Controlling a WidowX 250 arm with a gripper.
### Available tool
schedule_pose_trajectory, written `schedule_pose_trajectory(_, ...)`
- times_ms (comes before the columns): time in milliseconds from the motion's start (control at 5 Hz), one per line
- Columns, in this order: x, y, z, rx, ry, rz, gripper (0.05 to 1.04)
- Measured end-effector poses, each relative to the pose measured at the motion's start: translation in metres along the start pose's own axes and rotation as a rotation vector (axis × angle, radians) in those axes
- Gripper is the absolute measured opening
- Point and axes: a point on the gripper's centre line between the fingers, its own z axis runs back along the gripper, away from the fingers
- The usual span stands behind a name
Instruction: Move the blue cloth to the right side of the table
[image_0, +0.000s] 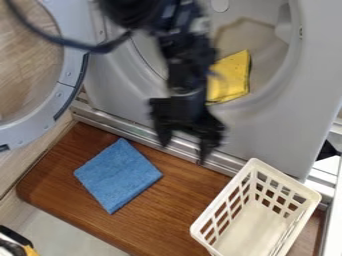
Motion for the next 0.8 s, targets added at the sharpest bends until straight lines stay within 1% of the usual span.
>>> schedule_pose_trajectory(200,-0.013,0.045,-0.008,0.038,-0.017,0.007,1.0)
schedule_pose_trajectory(400,-0.028,0.095,-0.032,0.067,-0.001,0.005,1.0)
schedule_pose_trajectory(600,-0.039,0.133,-0.067,0.055,0.027,-0.013,1.0)
schedule_pose_trajectory(800,-0.045,0.144,-0.089,0.06,0.026,0.007,1.0)
